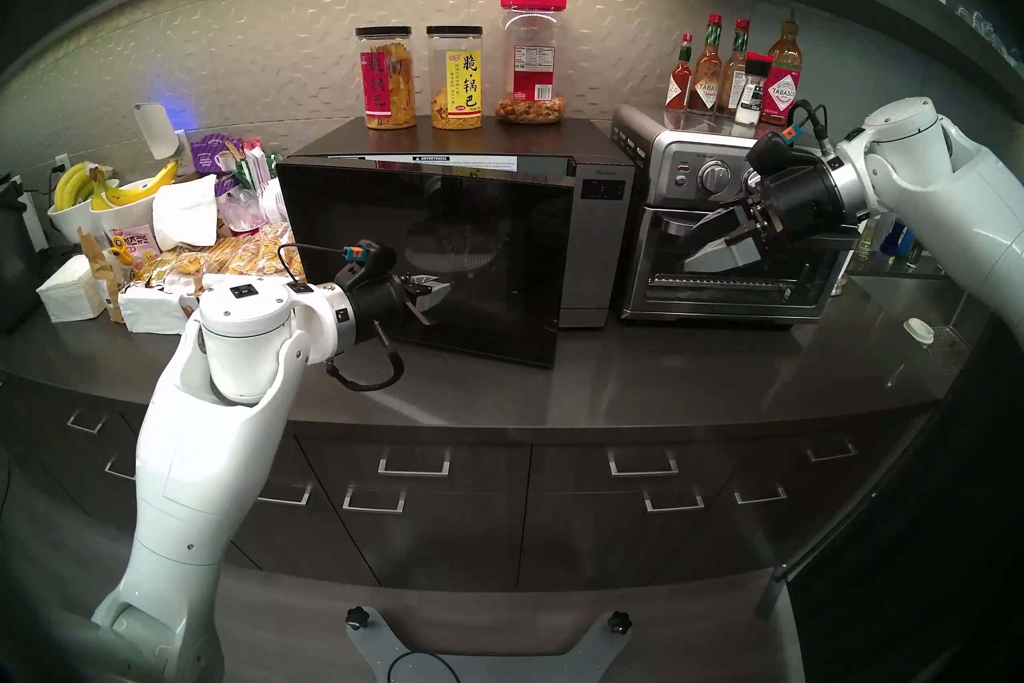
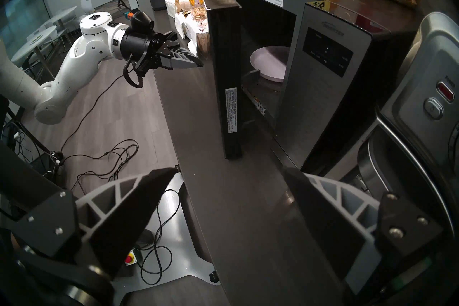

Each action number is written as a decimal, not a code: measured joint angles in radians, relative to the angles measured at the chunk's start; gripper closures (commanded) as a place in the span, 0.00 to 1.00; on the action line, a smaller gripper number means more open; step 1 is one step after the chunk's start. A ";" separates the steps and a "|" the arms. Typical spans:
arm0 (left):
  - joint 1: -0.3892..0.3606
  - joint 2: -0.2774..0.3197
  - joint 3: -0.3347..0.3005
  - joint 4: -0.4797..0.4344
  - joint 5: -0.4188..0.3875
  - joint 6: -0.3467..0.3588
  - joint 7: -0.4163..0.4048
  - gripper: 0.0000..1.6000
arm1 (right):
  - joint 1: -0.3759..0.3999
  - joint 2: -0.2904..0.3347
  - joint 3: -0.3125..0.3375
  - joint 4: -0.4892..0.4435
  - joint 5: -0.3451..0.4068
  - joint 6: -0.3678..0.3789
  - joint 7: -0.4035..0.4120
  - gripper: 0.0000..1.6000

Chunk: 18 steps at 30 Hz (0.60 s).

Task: Open the microwave, put the plate inside, and close the door

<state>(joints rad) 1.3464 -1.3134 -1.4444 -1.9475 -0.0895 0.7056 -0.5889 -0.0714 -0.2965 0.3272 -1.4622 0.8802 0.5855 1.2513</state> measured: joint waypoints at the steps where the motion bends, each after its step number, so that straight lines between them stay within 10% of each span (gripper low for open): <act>1: -0.001 0.000 0.000 0.002 0.001 -0.001 0.000 1.00 | 0.000 0.000 0.000 0.000 0.000 0.000 0.000 0.00; 18: -0.048 -0.001 -0.018 0.086 0.036 -0.030 0.016 1.00 | 0.004 0.000 -0.005 0.000 0.000 -0.001 0.001 0.00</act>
<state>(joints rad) 1.2984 -1.3143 -1.4624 -1.8619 -0.0538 0.6756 -0.5730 -0.0677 -0.2965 0.3222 -1.4618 0.8799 0.5848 1.2521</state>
